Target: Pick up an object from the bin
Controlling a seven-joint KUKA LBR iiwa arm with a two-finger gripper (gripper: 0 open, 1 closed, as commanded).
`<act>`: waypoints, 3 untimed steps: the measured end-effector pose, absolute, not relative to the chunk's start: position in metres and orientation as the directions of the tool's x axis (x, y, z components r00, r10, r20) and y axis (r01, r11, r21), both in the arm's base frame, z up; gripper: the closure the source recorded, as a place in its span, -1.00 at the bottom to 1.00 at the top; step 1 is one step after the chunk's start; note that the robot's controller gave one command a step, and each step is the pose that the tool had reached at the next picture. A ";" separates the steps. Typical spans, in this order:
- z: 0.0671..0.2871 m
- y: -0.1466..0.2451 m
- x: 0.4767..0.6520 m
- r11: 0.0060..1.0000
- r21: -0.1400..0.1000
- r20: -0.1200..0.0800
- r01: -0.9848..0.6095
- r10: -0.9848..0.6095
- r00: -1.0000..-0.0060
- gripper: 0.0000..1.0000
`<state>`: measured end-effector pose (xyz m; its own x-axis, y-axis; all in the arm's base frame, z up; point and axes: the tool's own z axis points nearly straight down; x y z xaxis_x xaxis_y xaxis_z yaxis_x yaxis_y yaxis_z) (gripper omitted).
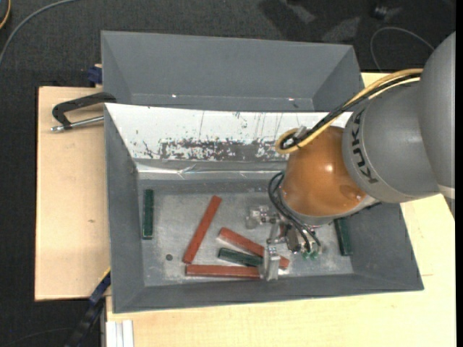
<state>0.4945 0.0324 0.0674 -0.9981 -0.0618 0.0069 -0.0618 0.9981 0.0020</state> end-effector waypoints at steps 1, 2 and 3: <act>0.073 0.031 0.499 0.998 0.001 -0.007 -0.059 -0.059 -0.998 1.00; 0.072 0.069 0.537 0.934 -0.001 -0.008 -0.357 -0.357 -0.934 1.00; 0.072 0.069 0.536 0.935 0.000 -0.007 -0.355 -0.355 -0.935 -1.00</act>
Offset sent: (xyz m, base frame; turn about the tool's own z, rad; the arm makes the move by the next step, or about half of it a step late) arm 0.0000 0.0000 0.0000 0.0000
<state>0.5363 0.0691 0.0716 -0.9348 -0.3552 -0.0066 -0.3552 0.9348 0.0001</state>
